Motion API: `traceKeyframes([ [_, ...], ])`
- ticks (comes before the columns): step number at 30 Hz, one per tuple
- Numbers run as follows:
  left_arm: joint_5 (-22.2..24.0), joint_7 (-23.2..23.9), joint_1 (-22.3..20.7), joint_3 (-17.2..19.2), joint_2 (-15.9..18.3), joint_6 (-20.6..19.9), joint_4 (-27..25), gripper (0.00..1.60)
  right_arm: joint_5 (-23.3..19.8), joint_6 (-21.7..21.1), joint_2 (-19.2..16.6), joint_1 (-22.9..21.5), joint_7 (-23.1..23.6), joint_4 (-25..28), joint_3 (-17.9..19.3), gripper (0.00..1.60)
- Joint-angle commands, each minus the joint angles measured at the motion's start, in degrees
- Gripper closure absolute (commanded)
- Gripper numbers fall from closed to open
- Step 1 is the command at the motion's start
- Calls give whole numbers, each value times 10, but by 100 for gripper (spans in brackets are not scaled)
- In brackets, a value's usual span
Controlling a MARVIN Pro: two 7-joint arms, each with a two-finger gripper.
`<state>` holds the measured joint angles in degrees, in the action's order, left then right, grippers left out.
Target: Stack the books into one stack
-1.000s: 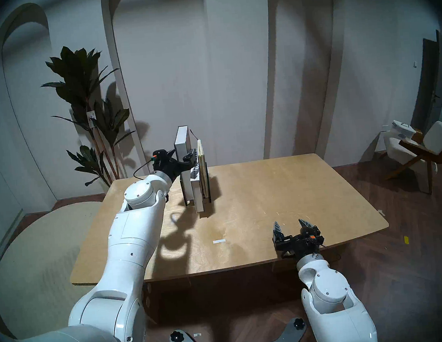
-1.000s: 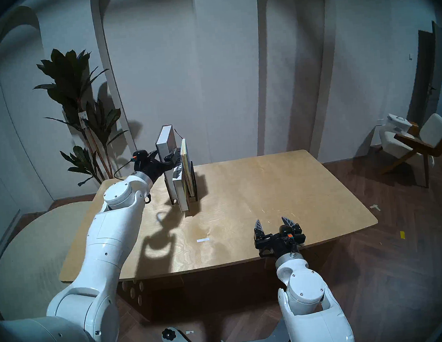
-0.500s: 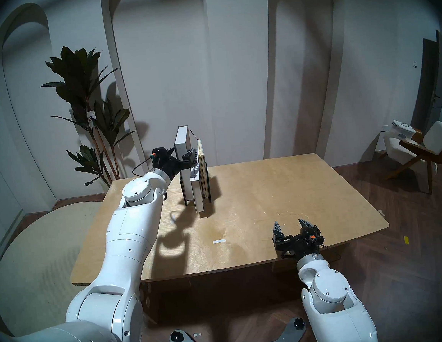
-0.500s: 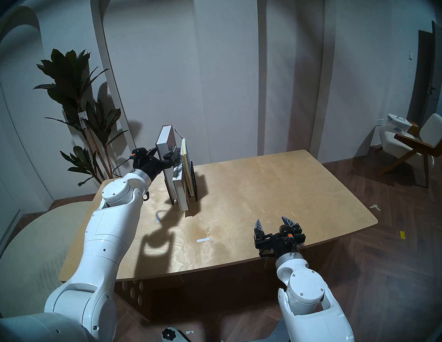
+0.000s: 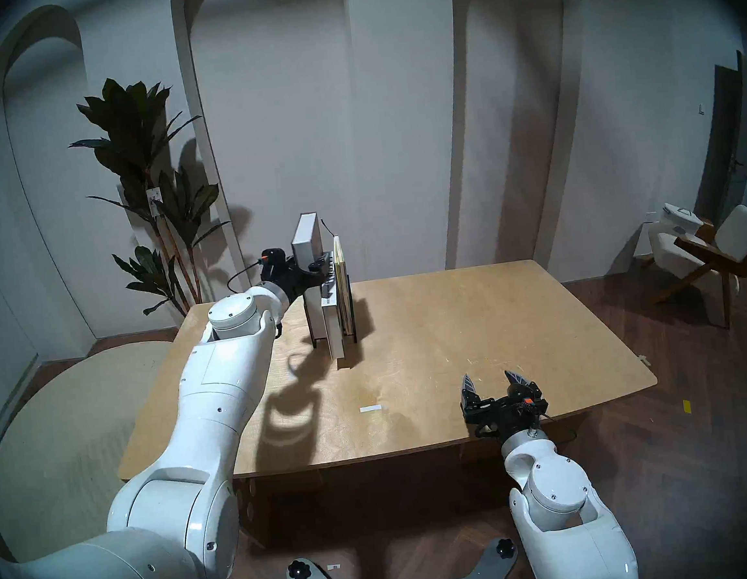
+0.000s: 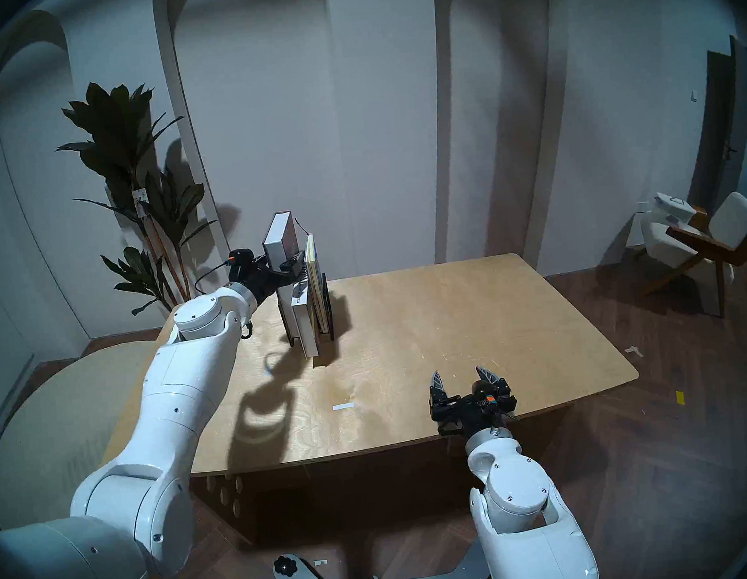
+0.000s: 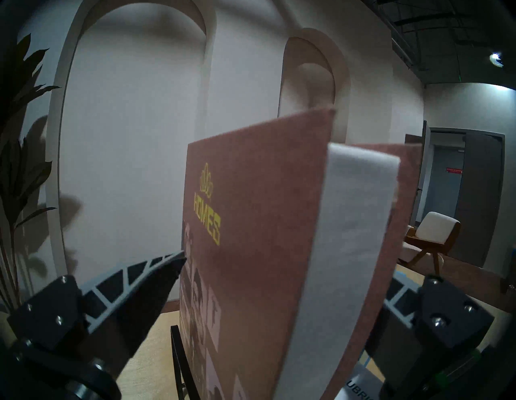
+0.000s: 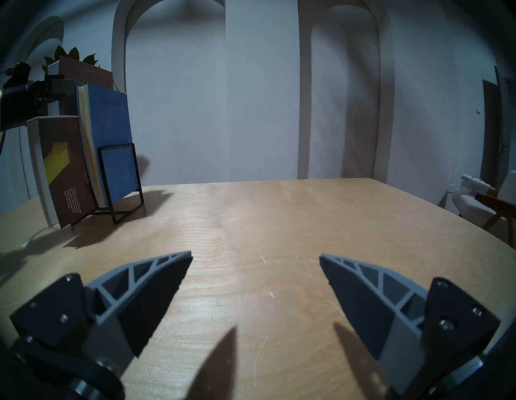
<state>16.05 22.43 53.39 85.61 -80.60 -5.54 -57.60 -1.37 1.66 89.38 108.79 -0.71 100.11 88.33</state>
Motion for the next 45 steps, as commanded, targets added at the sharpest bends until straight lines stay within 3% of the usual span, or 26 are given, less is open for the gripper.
traceKeyframes([
  [1,-2,3,-23,1,4,13,-17,160,1,2,-1,-1,1,14,-1,0],
  [6,-5,22,-15,-11,2,28,-50,160,1,2,-1,-2,1,14,-1,0],
  [13,-10,13,-8,-16,-5,37,-85,160,1,2,-1,-2,1,13,-1,0],
  [22,-46,-45,0,-19,-5,48,-133,160,1,2,-1,-2,1,14,-1,0],
  [24,-70,-83,-14,-15,-2,54,-127,160,1,2,-1,-2,1,14,-1,0],
  [32,-67,-91,-25,11,16,63,-165,160,1,3,-1,-3,1,12,-1,0],
  [38,-59,-82,-15,27,27,63,-201,160,1,3,-1,-3,1,12,-1,0],
  [45,-17,-23,8,44,35,74,-258,160,1,3,-1,-2,0,12,-1,0],
])
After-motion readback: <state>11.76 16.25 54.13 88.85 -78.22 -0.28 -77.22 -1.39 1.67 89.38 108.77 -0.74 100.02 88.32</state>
